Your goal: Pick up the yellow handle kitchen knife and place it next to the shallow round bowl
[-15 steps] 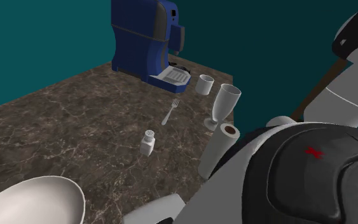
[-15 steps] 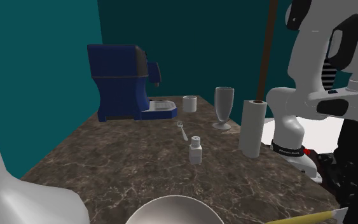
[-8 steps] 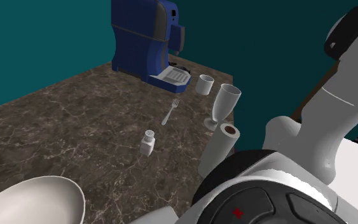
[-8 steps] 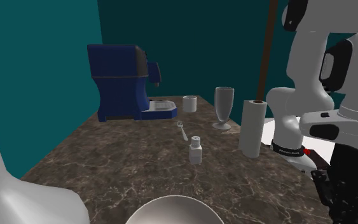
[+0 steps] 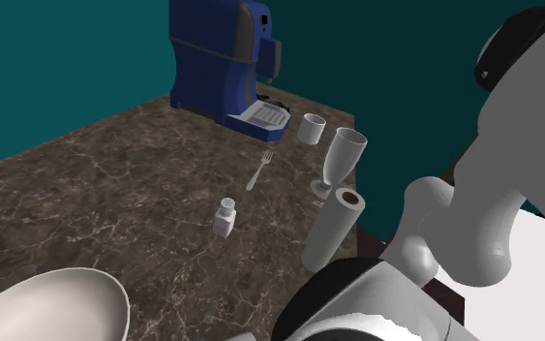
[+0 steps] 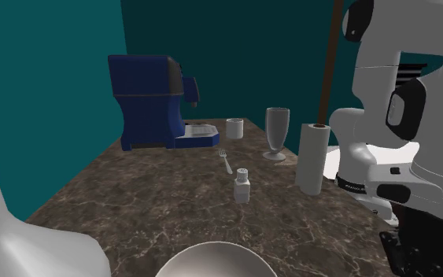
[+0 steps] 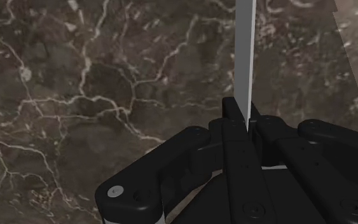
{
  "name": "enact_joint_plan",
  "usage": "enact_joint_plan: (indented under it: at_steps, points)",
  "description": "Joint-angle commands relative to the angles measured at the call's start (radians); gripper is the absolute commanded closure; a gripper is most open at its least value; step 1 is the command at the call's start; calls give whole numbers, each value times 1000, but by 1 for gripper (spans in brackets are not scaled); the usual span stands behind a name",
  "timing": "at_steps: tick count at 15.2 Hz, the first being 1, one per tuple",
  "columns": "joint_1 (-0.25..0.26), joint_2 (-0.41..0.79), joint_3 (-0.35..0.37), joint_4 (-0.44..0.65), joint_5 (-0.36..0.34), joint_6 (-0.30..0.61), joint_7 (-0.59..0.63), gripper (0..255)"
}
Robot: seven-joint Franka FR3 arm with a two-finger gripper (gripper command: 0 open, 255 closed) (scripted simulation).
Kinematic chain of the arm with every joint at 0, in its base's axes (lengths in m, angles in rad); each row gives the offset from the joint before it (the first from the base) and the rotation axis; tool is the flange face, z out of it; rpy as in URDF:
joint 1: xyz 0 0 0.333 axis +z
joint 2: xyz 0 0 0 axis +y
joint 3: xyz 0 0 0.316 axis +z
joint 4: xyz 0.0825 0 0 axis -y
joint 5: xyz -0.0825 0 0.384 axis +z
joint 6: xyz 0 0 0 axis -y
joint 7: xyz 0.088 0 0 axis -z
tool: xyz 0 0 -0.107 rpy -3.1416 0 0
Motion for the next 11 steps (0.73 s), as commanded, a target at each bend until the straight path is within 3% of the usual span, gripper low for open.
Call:
enact_joint_plan:
  at_steps: [1, 6, 7, 11]
  points:
    - [1, 6, 0, -1, -6, 5, 4, 255]
    - [1, 6, 0, -1, -5, 5, 4, 255]
    - [1, 6, 0, -1, -5, 5, 4, 0]
    - [1, 6, 0, -1, -5, 5, 4, 0]
